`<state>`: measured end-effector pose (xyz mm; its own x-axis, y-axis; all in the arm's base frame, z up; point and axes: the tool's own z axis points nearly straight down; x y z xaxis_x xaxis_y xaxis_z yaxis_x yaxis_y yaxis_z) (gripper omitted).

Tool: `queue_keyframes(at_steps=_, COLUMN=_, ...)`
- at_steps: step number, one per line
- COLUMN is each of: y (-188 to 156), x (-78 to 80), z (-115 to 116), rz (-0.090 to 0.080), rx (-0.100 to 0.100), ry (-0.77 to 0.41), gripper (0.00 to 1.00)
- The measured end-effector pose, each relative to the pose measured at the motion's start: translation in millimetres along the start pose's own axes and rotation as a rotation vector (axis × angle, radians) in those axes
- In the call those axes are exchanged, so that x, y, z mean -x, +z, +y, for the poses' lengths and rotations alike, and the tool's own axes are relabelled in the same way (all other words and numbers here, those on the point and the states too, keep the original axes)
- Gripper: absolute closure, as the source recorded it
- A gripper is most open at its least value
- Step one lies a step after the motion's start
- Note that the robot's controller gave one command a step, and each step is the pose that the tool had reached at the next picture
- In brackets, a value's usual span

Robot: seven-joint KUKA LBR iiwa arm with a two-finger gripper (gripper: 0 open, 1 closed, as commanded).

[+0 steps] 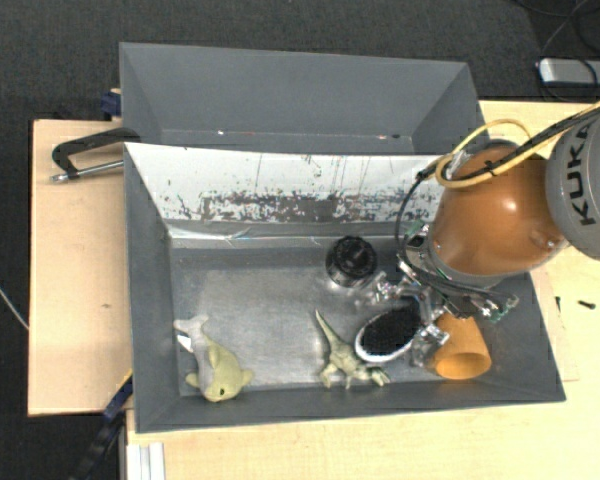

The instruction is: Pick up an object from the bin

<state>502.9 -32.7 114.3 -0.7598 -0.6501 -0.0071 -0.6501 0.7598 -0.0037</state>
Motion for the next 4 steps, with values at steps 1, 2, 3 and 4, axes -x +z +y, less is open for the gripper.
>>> queue_keyframes(at_steps=1, y=43, x=-1.9, z=-5, rz=0.002, rx=0.003, ry=-0.13, gripper=0.0)
queue_keyframes(at_steps=2, y=43, x=-1.7, z=12, rz=0.002, rx=0.002, ry=-0.381, gripper=0.0)
queue_keyframes(at_steps=3, y=43, x=-1.6, z=12, rz=0.001, rx=0.003, ry=-0.38, gripper=1.0)
queue_keyframes(at_steps=4, y=14, x=0.6, z=12, rz=0.0, rx=0.001, ry=-0.377, gripper=1.0)
